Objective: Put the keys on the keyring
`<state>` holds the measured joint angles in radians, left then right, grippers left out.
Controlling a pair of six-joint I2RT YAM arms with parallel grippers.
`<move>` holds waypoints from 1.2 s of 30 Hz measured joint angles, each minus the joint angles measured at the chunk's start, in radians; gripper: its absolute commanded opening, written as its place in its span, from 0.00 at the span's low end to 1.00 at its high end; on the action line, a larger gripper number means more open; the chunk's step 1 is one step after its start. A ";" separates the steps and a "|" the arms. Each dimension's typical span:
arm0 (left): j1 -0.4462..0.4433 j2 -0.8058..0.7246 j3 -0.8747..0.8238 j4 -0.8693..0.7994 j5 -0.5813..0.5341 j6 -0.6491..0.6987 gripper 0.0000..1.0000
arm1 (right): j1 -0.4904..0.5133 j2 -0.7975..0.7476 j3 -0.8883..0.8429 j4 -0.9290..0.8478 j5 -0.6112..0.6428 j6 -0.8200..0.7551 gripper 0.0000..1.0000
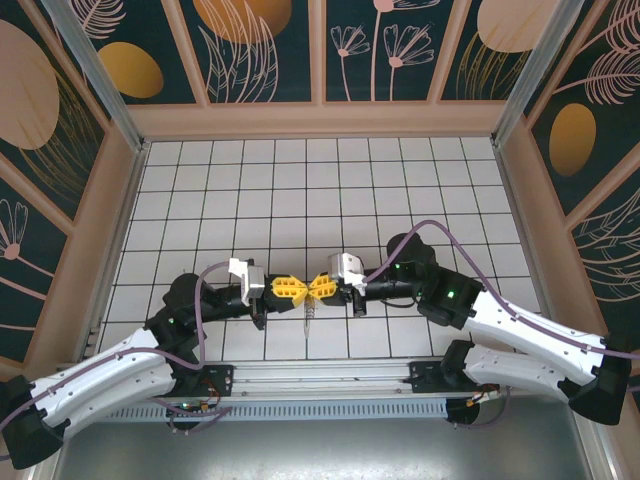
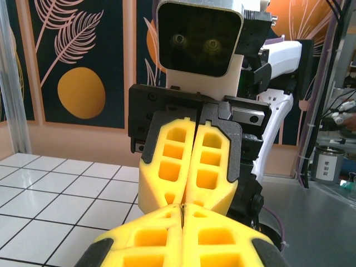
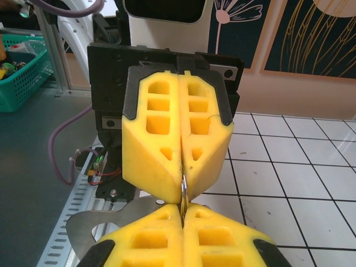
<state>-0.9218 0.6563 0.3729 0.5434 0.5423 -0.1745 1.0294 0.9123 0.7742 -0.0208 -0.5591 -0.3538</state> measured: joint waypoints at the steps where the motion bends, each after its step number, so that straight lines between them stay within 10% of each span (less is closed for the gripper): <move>1: 0.000 0.003 -0.005 0.011 0.000 -0.004 0.00 | 0.000 0.000 -0.002 0.002 0.000 0.001 0.08; 11: 0.001 0.013 -0.021 0.063 -0.002 -0.021 0.00 | -0.002 0.000 -0.005 0.020 -0.002 0.013 0.00; 18: 0.001 0.048 0.110 -0.228 -0.055 0.044 0.15 | -0.013 0.007 0.010 -0.060 0.076 -0.007 0.00; 36: -0.001 0.088 0.214 -0.478 -0.079 0.111 0.00 | -0.006 0.039 0.050 -0.188 0.121 -0.056 0.00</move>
<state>-0.9230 0.7441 0.5873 0.0654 0.4637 -0.0631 1.0229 0.9516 0.8242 -0.2089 -0.4377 -0.4103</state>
